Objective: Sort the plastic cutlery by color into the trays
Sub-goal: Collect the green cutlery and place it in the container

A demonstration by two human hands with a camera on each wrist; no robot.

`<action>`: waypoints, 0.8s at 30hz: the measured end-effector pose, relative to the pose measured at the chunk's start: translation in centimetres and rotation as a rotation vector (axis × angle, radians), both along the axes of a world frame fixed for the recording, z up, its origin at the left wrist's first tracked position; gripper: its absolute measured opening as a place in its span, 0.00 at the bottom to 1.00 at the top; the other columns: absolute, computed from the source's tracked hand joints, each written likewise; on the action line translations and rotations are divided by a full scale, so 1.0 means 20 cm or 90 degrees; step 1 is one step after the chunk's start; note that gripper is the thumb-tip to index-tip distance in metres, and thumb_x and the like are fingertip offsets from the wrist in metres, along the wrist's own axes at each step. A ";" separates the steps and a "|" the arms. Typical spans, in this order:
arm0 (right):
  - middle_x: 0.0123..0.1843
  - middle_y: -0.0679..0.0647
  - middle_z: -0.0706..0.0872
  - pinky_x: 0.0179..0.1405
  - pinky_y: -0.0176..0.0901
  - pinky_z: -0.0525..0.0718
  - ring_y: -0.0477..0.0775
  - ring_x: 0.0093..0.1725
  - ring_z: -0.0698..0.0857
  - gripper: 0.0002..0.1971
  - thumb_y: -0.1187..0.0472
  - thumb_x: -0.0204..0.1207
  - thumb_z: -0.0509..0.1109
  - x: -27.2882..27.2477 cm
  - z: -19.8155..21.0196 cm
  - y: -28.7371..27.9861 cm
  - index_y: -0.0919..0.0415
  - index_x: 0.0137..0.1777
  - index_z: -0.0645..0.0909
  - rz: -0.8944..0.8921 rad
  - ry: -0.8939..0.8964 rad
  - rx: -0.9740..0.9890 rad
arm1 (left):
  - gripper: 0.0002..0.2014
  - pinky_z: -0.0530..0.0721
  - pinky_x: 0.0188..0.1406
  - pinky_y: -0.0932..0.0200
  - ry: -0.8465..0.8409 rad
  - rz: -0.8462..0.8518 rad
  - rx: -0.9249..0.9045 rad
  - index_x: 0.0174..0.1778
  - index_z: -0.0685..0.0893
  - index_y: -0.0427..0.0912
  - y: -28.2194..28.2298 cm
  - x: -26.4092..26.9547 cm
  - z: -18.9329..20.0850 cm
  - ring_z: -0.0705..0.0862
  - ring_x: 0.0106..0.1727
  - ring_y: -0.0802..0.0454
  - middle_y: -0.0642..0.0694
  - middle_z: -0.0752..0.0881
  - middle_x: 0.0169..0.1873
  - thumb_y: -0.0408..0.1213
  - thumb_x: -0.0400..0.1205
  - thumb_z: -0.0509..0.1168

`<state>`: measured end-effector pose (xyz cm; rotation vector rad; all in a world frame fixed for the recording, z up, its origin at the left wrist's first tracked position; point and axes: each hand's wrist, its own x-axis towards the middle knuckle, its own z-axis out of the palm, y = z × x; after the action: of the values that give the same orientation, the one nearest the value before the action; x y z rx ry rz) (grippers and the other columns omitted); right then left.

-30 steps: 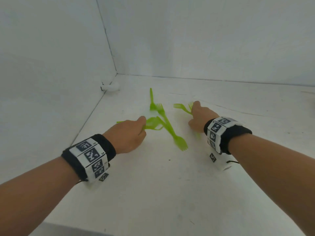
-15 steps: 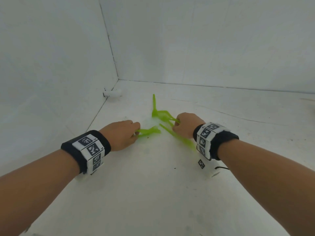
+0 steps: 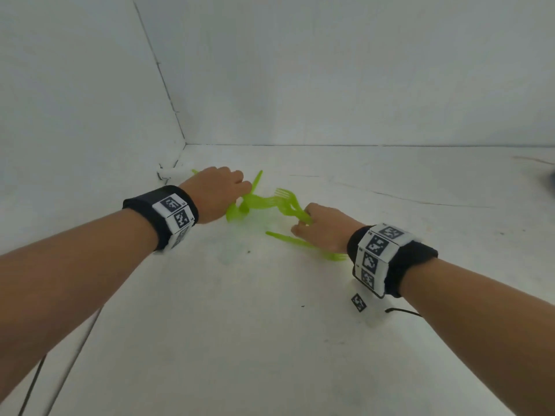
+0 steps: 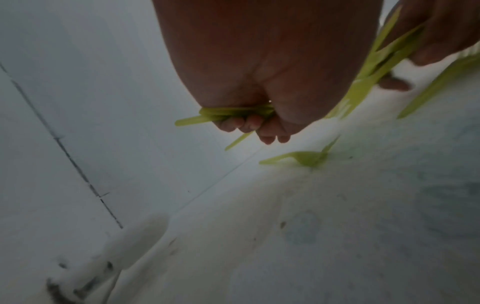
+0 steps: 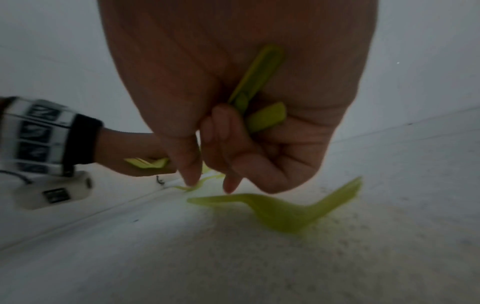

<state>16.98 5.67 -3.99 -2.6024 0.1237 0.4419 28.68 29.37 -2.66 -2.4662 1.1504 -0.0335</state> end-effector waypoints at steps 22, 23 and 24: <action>0.43 0.57 0.89 0.36 0.51 0.84 0.58 0.39 0.86 0.09 0.51 0.87 0.59 -0.11 0.07 -0.53 0.58 0.53 0.73 -0.252 -0.223 0.073 | 0.11 0.74 0.34 0.47 0.365 0.202 -0.527 0.48 0.66 0.43 -0.35 -0.19 -0.03 0.76 0.32 0.41 0.43 0.77 0.33 0.45 0.92 0.56; 0.43 0.56 0.90 0.33 0.47 0.82 0.54 0.37 0.85 0.08 0.52 0.88 0.60 -0.14 0.06 -0.54 0.57 0.57 0.71 -0.271 -0.227 0.129 | 0.12 0.72 0.33 0.50 0.417 0.247 -0.610 0.47 0.67 0.43 -0.42 -0.22 -0.02 0.72 0.31 0.46 0.45 0.75 0.33 0.45 0.91 0.58; 0.42 0.55 0.91 0.31 0.44 0.78 0.50 0.35 0.84 0.09 0.53 0.88 0.61 -0.17 0.06 -0.53 0.56 0.61 0.69 -0.289 -0.232 0.179 | 0.12 0.70 0.34 0.52 0.473 0.290 -0.685 0.46 0.69 0.44 -0.49 -0.24 -0.02 0.69 0.31 0.49 0.46 0.73 0.34 0.46 0.90 0.60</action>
<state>13.60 -4.97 -2.79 -2.2399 0.4754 -0.1667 23.85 19.54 -2.97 -3.8652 0.8703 0.5860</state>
